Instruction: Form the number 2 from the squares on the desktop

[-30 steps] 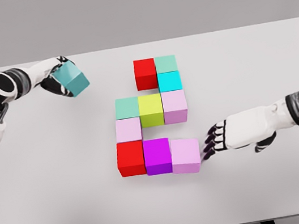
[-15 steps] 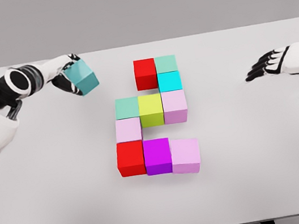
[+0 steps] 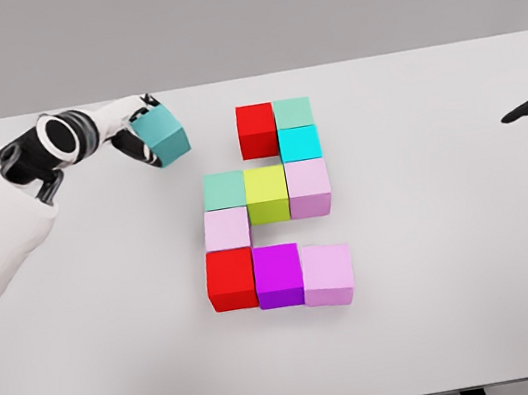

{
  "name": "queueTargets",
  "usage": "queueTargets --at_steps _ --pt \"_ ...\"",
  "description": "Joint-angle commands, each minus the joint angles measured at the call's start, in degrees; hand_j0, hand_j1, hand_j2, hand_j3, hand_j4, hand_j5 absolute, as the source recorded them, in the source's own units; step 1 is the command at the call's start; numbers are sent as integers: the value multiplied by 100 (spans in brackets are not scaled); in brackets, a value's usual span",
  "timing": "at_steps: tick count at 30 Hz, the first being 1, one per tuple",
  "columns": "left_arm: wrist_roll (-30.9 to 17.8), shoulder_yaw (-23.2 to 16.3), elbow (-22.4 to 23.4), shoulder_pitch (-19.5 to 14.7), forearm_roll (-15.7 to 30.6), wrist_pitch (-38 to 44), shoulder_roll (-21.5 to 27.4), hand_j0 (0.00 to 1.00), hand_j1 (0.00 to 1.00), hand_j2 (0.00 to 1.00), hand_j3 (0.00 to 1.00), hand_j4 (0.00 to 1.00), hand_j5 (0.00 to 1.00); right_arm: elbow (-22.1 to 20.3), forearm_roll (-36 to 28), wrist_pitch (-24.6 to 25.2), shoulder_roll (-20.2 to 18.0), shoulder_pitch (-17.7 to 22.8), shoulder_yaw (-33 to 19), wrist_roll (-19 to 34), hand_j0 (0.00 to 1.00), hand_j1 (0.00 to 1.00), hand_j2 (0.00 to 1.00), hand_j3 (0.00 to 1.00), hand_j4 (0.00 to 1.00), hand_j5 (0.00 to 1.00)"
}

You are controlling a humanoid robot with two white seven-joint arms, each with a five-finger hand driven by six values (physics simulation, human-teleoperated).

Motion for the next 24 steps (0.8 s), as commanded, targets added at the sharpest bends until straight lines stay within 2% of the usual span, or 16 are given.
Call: queueTargets --at_steps 1,2,5,6,10,14,24 --pt "4 -35 20 0 -28 -13 -57 53 53 53 53 53 53 -207 55 18 223 26 -78 -2 100 100 100 100 100 100" --pt "4 -35 20 0 -54 -13 -66 53 53 53 53 53 53 -366 55 18 451 106 -87 -2 100 100 100 100 100 100" --pt "4 -96 12 0 -54 -13 -101 53 53 53 53 53 53 -375 90 18 1620 106 -87 -2 100 100 100 100 100 100" --pt "4 -114 12 -44 -54 -13 -110 53 53 53 53 53 53 -393 72 18 1779 97 -96 -2 100 100 100 100 100 100" --pt "4 -158 20 -53 -46 -13 -110 53 53 53 53 53 53 -340 72 18 1762 149 -245 -2 100 100 100 100 100 100" --pt "4 -219 196 -123 -37 -13 -136 53 53 53 53 53 53 -393 108 18 1753 229 -245 -2 100 100 100 100 100 100" --pt "4 -228 205 -141 -54 -13 -145 53 53 53 53 53 53 -402 108 18 1726 229 -245 -2 100 100 100 100 100 100"
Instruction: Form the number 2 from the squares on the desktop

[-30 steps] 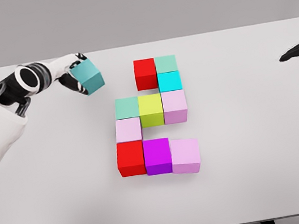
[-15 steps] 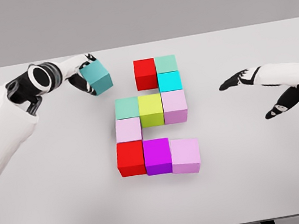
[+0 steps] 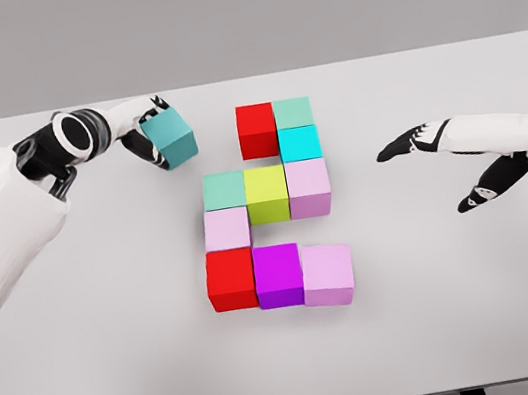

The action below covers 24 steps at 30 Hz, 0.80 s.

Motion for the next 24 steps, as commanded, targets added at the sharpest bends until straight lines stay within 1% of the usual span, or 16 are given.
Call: queueTargets --at_steps 1,10,14,16,19,24 --pt "5 0 -2 -9 -13 -14 2 53 53 53 53 53 53 -7 -36 15 -14 0 -4 -2 100 100 100 100 100 100" --pt "5 -9 6 -35 -13 -14 -16 53 53 53 53 53 53 -24 -36 15 -58 0 -4 -2 100 100 100 100 100 100" --pt "5 -9 6 -53 -22 -789 -51 53 53 53 53 53 53 -68 -36 15 -93 9 -4 -2 100 100 100 100 100 100" --pt "5 -9 24 -53 -66 -1026 -69 53 53 53 53 53 53 -68 -36 15 -93 9 -4 -2 100 100 100 100 100 100" --pt "5 -9 217 -79 -127 -1044 -148 53 53 53 53 53 53 -156 -36 15 -93 9 -4 -2 100 100 100 100 100 100" --pt "5 -9 226 -88 -127 -1097 -139 53 53 53 53 53 53 -182 -36 15 -93 9 -4 -2 100 100 100 100 100 100"
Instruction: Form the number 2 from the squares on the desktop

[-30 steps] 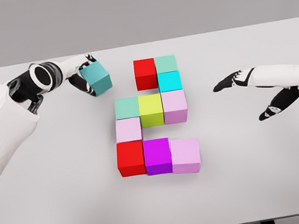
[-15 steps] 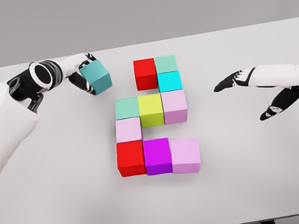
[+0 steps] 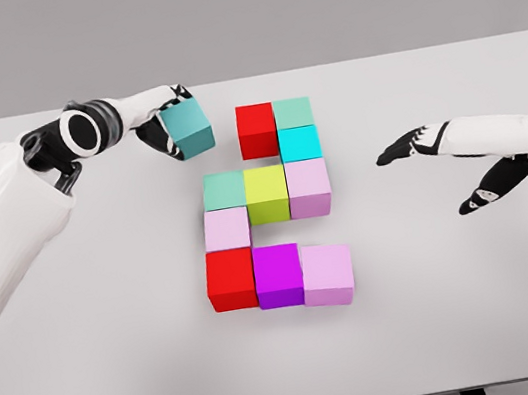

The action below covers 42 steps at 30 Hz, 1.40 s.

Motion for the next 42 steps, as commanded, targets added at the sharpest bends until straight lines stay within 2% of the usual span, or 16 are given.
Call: queueTargets --at_steps 1,7,20,23,24,25,28,42 --pt "6 -6 18 0 -1 -188 7 53 53 53 53 53 53 -18 -51 15 -8 0 -4 -2 100 100 100 100 100 100" --pt "6 -146 27 -9 -10 -1014 60 53 53 53 53 53 53 -18 -43 15 -16 0 -4 -2 100 100 100 100 100 100" --pt "6 -155 229 -44 -19 -1146 69 58 58 58 58 58 58 -18 -43 15 -95 0 -4 -2 100 100 100 100 100 100" --pt "6 -164 308 -53 -19 -1164 69 70 70 70 70 70 70 -27 -43 15 -104 0 -4 -2 100 100 100 100 100 100" --pt "6 -164 317 -53 -19 -1164 69 81 81 81 81 81 81 -27 -43 15 -113 0 -4 -2 100 100 100 100 100 100" --pt "6 -164 326 -53 -27 -1164 69 86 86 86 86 86 86 -27 -43 15 -122 9 -4 -2 100 100 100 100 100 100" --pt "6 -164 317 -44 -27 -1164 69 94 94 94 94 94 94 -53 -43 15 -122 26 -4 -2 100 100 100 100 100 100" --pt "6 -155 335 -35 -54 -1164 33 99 99 99 99 99 99 -88 -43 15 -131 44 -12 -2 100 100 100 100 100 100"
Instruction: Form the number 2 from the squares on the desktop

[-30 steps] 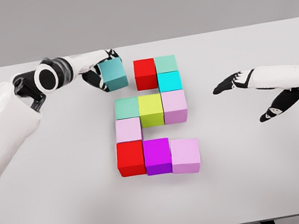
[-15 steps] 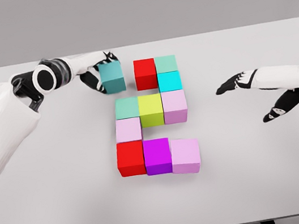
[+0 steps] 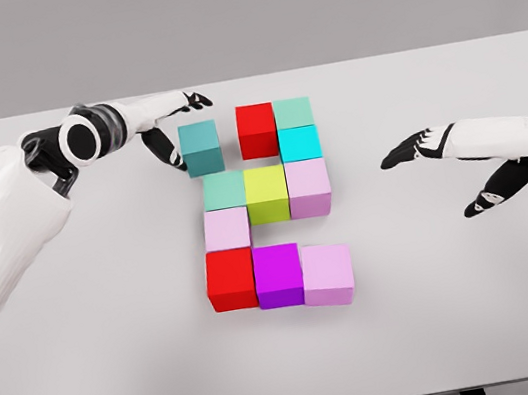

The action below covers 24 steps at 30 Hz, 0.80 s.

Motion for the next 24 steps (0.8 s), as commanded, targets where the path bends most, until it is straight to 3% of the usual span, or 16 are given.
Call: queueTargets --at_steps 1,24 --pt "2 5 87 -9 -24 -8 -19 100 100 100 100 100 100 4 -44 15 -9 0 -8 -2 100 100 100 100 100 100" --pt "2 14 343 -70 -121 -17 -345 100 100 100 100 100 100 109 -61 15 -290 123 -17 -2 100 100 100 100 100 100"
